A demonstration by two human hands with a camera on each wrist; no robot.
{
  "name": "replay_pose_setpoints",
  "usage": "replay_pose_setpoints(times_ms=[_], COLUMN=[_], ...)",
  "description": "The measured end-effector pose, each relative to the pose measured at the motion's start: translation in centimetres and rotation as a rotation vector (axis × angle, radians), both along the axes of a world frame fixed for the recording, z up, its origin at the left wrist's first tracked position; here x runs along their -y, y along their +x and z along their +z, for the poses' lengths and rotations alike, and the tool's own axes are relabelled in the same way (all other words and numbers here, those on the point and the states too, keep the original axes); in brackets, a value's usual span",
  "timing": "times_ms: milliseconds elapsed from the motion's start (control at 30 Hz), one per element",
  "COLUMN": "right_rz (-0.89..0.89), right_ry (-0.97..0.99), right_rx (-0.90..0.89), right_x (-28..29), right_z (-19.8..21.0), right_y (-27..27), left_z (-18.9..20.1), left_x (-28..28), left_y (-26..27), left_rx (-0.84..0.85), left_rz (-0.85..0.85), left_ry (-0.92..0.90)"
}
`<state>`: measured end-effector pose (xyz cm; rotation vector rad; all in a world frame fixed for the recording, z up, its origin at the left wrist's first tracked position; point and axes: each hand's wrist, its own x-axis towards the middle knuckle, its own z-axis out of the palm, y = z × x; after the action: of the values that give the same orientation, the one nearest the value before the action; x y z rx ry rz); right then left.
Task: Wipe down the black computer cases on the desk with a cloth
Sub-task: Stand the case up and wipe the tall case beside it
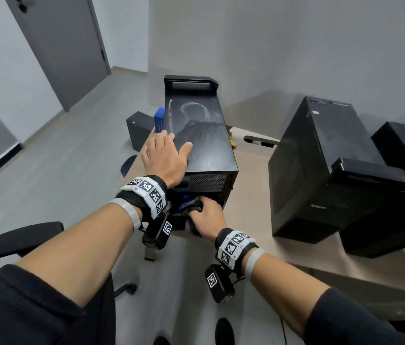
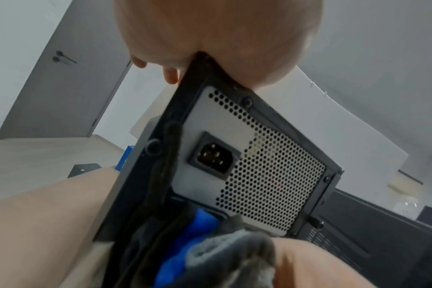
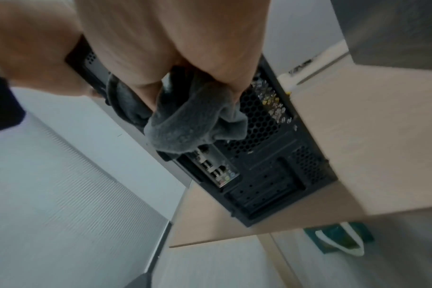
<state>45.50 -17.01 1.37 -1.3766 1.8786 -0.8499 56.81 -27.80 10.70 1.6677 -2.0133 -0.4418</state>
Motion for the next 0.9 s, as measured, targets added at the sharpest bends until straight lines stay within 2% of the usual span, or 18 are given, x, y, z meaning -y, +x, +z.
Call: replay_pose_setpoints(times_ms=[100,200,267,400,467,600,700,900], right_rz=[0.066,0.009,-0.039,-0.005,0.006,-0.012,-0.029,0.108], right_ry=[0.034,0.044,-0.006,-0.138,-0.19,-0.052,0.031,-0.102], right_rx=[-0.001,0.013,0.024,0.112,0.123,0.05,-0.024,0.033], right_x=[0.6,0.0,-0.4,0.8,0.9,-0.6,-0.9,1.3], right_z=[-0.1,0.1,0.6,2.2,1.8,-0.4,-0.1,3.1], right_y=[0.4,-2.4,-3.6,-2.0,-1.8,-4.3,-5.6,-1.6], left_z=[-0.2,-0.2,-0.2,-0.3,-0.2,-0.2,-0.3,-0.2], left_x=[0.1,0.1,0.1,0.2,0.2,0.2,0.2,0.3], left_y=[0.2,0.2,0.2,0.2,0.2,0.1,0.1,0.1], left_rx=[0.04,0.068,0.072,0.086,0.089,0.084,0.081,0.075], left_rz=[-0.006,-0.017,-0.018,-0.009,-0.01,-0.011,-0.008,-0.004], left_ry=[-0.035,-0.032,-0.034,-0.038,-0.038,-0.037,-0.048,-0.032])
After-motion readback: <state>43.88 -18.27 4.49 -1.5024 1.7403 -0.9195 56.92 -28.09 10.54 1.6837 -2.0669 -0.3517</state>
